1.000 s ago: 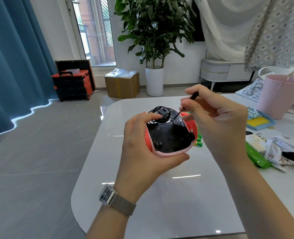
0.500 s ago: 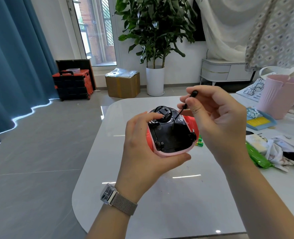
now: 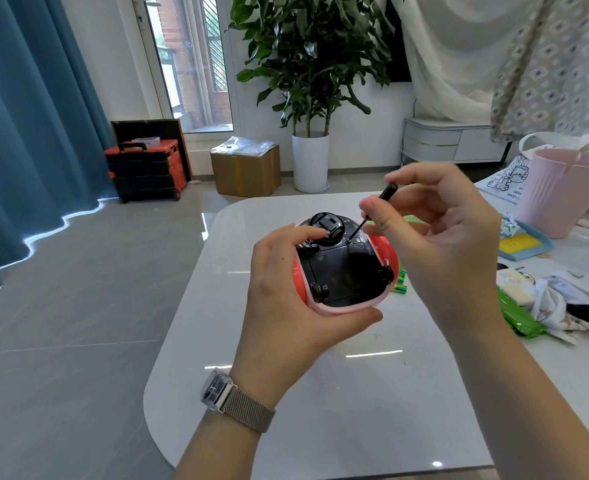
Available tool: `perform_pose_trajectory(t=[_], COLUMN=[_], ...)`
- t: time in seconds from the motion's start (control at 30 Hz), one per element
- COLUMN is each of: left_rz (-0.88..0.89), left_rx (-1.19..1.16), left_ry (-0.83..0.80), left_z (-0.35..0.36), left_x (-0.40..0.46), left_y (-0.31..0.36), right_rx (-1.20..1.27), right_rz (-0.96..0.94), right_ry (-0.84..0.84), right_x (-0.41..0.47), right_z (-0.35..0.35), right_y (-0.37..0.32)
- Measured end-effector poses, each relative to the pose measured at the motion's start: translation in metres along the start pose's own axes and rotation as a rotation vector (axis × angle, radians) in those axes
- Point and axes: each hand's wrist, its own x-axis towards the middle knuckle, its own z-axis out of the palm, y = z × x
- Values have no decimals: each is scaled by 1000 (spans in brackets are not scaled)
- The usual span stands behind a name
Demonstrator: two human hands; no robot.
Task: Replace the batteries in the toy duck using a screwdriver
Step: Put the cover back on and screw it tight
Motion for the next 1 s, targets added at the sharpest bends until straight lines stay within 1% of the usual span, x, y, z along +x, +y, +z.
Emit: perform_pose_trajectory(t=[0.1, 0.23, 0.47, 0.6, 0.8, 1.0], left_rz=[2, -7, -6, -3, 13, 7], left_rx=[-11, -10, -8, -3, 1, -4], left_ry=[-2, 1, 2, 0, -4, -1], left_z=[0, 0, 0, 0, 1, 1], left_x=[0, 0, 0, 0, 0, 0], left_y=[0, 1, 1, 1, 0, 0], right_rx=[-35, -95, 93, 138, 22, -116], right_rz=[-47, -130, -14, 30, -2, -144], right_ry=[-24, -102, -141, -95, -38, -90], right_x=[1, 3, 3, 3, 5, 5], right_z=[-1, -4, -3, -2, -5, -9], right_y=[0, 1, -2, -4, -4, 2])
